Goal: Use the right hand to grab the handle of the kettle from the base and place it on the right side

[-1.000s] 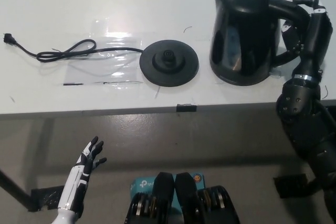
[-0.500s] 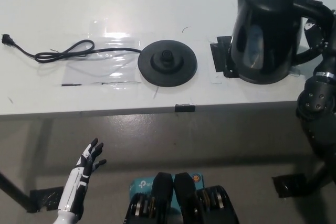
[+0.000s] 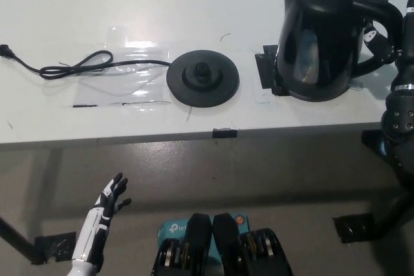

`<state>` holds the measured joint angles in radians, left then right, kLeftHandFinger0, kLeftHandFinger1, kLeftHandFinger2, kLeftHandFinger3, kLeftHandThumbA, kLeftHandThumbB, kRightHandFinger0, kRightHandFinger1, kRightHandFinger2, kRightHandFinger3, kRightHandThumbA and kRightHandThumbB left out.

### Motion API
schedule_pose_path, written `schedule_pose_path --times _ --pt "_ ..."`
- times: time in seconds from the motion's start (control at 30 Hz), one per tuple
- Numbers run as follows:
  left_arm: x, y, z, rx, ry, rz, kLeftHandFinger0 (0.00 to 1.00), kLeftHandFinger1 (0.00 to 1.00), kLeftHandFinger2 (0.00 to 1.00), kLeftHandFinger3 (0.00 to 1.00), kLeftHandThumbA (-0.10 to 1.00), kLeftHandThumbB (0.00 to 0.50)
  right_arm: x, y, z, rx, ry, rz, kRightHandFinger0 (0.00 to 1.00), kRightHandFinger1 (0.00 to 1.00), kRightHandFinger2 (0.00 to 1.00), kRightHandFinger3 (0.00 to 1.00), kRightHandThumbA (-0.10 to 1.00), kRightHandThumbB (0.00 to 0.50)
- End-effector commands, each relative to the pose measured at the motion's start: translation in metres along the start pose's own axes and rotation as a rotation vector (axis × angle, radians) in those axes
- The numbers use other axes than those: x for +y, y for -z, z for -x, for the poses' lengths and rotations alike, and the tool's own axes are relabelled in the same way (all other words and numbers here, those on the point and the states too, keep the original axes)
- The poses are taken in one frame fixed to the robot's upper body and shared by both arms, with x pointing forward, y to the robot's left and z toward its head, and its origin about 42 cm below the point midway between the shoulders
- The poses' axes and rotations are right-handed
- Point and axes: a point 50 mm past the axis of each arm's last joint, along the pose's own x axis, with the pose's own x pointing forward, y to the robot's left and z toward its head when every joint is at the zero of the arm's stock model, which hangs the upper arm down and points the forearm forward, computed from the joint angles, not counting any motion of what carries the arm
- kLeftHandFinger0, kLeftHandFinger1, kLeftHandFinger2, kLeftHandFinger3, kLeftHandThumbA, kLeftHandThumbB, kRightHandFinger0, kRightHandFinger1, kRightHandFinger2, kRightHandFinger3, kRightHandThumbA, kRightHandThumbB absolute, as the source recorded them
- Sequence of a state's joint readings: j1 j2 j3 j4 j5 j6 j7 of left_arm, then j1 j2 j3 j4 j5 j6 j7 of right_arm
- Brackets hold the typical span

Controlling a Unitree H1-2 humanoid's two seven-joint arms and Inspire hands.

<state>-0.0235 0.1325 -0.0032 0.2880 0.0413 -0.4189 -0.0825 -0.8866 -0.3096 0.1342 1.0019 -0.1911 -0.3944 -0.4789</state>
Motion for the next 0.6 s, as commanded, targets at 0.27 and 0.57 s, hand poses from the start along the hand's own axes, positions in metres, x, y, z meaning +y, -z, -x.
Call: schedule_pose_path --times 0.27,0.57 --pt "0.006 -0.014 -0.011 -0.085 -0.005 0.008 0.9 1.0 0.99 0.96 1.0 0.5 -0.012 -0.006 0.019 0.025 -0.593 0.083 1.0 1.0 1.0 1.0 0.43 0.5" --pt "0.005 -0.013 -0.01 -0.075 -0.009 0.007 0.9 1.0 0.99 0.96 1.0 0.5 -0.045 -0.014 0.041 0.02 -0.61 0.02 1.0 1.0 1.0 1.0 0.57 0.5"
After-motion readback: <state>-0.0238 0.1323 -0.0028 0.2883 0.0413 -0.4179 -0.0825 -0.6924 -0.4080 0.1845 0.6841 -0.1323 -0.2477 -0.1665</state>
